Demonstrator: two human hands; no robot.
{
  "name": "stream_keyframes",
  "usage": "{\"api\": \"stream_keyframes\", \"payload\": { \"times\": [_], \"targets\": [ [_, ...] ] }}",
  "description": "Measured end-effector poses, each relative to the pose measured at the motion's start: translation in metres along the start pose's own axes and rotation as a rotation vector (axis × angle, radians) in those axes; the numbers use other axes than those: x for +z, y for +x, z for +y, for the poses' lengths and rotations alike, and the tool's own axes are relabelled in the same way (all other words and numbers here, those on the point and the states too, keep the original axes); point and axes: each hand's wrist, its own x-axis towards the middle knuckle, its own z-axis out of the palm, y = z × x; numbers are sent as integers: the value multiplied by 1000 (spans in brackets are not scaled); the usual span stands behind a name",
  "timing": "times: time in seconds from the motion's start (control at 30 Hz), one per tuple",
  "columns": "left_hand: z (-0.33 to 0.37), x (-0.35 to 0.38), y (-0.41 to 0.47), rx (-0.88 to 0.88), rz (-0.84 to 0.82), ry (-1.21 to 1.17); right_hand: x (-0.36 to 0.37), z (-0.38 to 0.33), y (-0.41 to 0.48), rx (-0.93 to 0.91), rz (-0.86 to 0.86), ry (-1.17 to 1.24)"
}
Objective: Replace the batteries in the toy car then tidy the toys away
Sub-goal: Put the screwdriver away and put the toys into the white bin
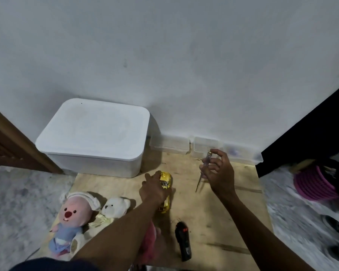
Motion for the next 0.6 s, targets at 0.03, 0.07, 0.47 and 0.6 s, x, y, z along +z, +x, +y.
{"api": "stream_keyframes", "payload": {
  "times": [0.03, 0.07, 0.47, 0.6],
  "targets": [
    [-1, 3, 1, 0, -1, 4, 1, 4, 2, 11, -17, -2],
    [-1, 4, 0, 0, 4, 7, 2, 8, 3, 22, -30, 2],
    [46, -29, 46, 258, 188, 52, 51, 31, 83, 84, -274, -200],
    [68, -50, 89, 323, 232, 185, 74, 33, 119, 19, -388, -514]
  ]
}}
